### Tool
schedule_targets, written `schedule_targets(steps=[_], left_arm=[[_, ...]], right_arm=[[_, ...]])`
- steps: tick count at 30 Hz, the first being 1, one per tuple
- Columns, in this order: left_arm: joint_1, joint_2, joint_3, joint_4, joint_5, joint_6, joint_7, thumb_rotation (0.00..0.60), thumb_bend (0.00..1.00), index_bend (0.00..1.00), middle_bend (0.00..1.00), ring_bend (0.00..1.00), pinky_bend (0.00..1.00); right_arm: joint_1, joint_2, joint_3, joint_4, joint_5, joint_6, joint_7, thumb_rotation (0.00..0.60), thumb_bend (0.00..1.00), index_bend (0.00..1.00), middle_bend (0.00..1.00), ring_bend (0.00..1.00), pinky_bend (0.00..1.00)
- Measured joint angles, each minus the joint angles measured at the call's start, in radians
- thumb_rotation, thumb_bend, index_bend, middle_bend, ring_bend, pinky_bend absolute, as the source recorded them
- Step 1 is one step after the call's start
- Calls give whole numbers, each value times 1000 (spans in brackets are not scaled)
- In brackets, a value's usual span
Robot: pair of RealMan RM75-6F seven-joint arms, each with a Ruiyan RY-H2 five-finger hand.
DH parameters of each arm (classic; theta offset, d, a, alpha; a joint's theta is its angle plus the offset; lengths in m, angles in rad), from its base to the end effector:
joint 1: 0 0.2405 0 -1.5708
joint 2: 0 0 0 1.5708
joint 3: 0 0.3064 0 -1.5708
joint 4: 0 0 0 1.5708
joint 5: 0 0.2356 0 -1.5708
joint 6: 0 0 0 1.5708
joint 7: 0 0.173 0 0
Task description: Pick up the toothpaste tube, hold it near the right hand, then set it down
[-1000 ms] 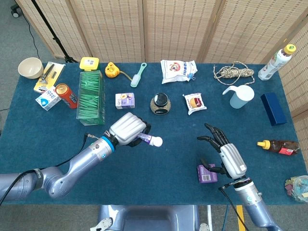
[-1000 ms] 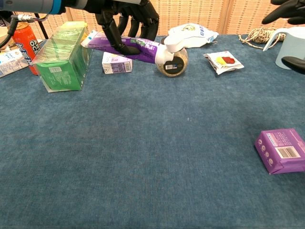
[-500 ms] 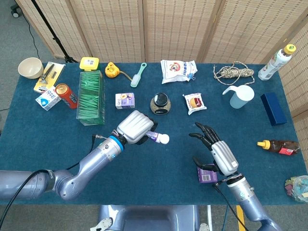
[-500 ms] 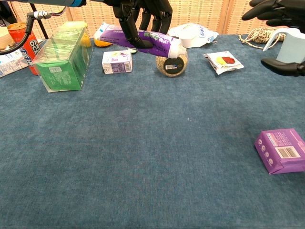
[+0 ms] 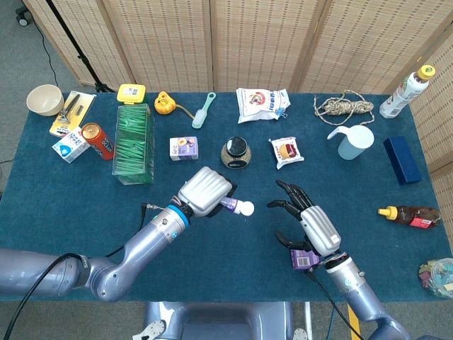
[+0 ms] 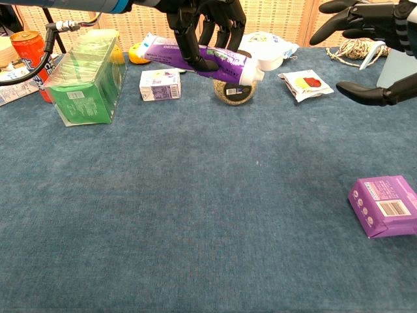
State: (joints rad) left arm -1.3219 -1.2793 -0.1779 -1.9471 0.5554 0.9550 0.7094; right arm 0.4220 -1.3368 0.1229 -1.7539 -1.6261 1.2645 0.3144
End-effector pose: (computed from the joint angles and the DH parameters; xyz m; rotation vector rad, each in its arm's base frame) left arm 0.0387 0.4011 0.0021 -2.1964 -0.6721 -0.8788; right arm -0.1912 -0.3028 0.0454 1.6413 -1.2967 1.5829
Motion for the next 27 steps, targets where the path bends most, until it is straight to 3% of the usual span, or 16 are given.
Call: schedule_targets(steps=[27], left_arm=[[-48,-72,7,42,-45,36,22,600,514,517,526,473,538]], right_arm=[[63,-28,-6,-18,24,-49,-34,600,390,251,0,0,0]])
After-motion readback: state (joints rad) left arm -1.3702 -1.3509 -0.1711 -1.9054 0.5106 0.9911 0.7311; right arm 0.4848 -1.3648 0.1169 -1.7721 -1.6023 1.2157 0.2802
